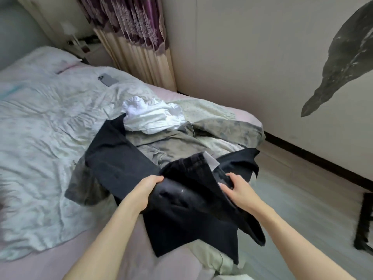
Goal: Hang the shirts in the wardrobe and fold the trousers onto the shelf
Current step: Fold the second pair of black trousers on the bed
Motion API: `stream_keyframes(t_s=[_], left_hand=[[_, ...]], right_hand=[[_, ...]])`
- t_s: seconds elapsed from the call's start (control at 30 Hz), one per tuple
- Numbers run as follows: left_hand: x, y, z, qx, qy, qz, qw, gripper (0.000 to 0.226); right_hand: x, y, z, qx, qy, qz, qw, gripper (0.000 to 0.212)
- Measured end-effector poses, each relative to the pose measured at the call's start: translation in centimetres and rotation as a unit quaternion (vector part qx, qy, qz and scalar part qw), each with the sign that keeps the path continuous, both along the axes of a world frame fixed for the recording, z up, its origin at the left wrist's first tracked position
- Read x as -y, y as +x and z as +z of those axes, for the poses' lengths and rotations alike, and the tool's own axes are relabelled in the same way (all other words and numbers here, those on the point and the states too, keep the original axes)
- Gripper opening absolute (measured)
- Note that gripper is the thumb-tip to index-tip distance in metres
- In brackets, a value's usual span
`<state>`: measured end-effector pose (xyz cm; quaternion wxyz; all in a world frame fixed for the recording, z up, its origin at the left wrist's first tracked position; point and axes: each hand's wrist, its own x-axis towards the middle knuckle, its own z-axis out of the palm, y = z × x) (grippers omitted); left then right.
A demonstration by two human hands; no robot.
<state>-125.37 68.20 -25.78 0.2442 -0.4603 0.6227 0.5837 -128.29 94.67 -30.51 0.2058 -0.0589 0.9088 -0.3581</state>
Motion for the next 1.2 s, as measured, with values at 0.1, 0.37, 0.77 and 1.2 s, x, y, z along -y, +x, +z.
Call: stream_keyframes(t_s=[0.1,0.37,0.77,1.2], left_hand=[[2.4,5.8,-0.2,-0.043,-0.101,-0.171,0.979,0.011],[1.8,12.5,-0.1,-0.372,-0.108,-0.223,0.895,0.090],[-0.2,7.1,8.2,-0.312,-0.263,0.024,0.913,0.024],[0.2,5.4,15.6,-0.421,-0.157,-0.083,0.889,0.009]], right_hand=[[2.2,3.5,1.6,-0.049,-0.015,0.041,0.998,0.019],[7.3,7.6,7.0,-0.111,-0.088,0.098,0.985,0.013],[4.3,12.7,7.5,0.003,0.052,0.108,0.993,0.111],[3.4,5.8,16.9,0.183,-0.422,-0.246,0.853,0.020]])
